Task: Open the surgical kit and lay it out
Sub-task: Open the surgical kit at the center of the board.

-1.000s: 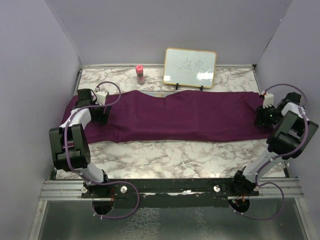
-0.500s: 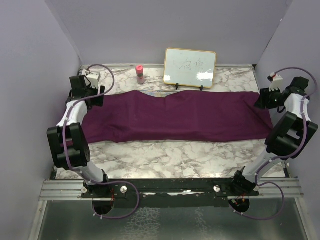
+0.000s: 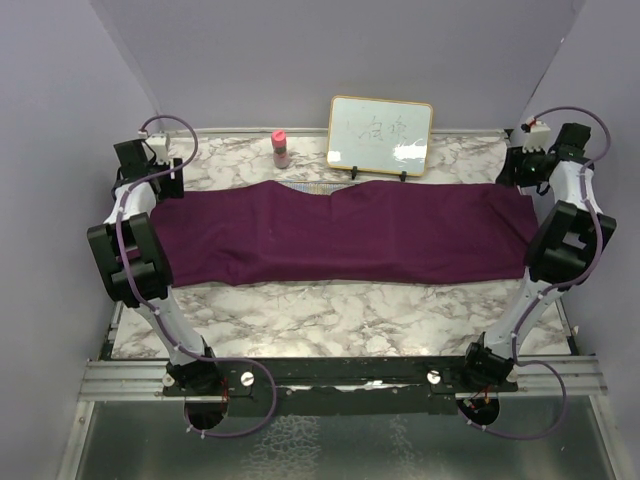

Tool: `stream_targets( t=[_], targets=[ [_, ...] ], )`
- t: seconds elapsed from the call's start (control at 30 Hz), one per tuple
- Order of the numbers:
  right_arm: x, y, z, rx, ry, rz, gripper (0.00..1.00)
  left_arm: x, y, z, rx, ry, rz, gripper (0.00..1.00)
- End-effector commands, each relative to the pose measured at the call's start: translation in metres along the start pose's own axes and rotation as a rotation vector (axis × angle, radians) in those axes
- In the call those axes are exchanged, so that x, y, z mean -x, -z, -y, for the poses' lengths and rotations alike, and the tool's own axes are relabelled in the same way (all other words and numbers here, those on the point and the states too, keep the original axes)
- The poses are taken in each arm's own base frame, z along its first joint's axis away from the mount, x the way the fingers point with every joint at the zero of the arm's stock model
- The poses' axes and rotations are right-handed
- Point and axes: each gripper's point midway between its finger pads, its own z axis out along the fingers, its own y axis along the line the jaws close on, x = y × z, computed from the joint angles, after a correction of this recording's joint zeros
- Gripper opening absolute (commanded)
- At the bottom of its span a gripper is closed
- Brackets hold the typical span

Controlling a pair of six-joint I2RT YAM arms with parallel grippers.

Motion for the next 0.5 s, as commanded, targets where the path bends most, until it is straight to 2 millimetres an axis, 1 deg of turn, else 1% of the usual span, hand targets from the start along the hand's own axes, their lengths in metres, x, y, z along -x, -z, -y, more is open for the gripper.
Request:
stream_targets(
  t=[0.0, 0.07, 0.1, 0.13, 0.2, 0.33, 0.47],
  targets=[
    [0.008, -0.023, 0.031, -0.144, -0.022, -0.020, 0.50, 0.006, 0.000, 0.010, -0.043, 0.004, 0.030, 0.75],
    [0.005, -0.032, 0.041, -0.179, -0.030, -0.034, 0.50, 0.005, 0.001, 0.012, -0.051, 0.003, 0.034, 0.75],
    [-0.001, -0.038, 0.046, -0.188, -0.038, -0.057, 0.50, 0.006, 0.002, 0.013, -0.056, 0.003, 0.038, 0.75],
    [0.000, -0.040, 0.049, -0.195, -0.039, -0.060, 0.50, 0.006, 0.002, 0.014, -0.060, 0.005, 0.039, 0.75],
    [-0.007, -0.047, 0.056, -0.210, -0.043, -0.090, 0.50, 0.006, 0.003, 0.016, -0.069, 0.009, 0.042, 0.75],
    [-0.016, -0.058, 0.063, -0.216, -0.054, -0.118, 0.50, 0.007, 0.002, 0.017, -0.074, 0.015, 0.050, 0.75],
    [-0.021, -0.065, 0.071, -0.242, -0.067, -0.138, 0.50, 0.007, -0.001, 0.020, -0.091, 0.030, 0.050, 0.75]
  ],
)
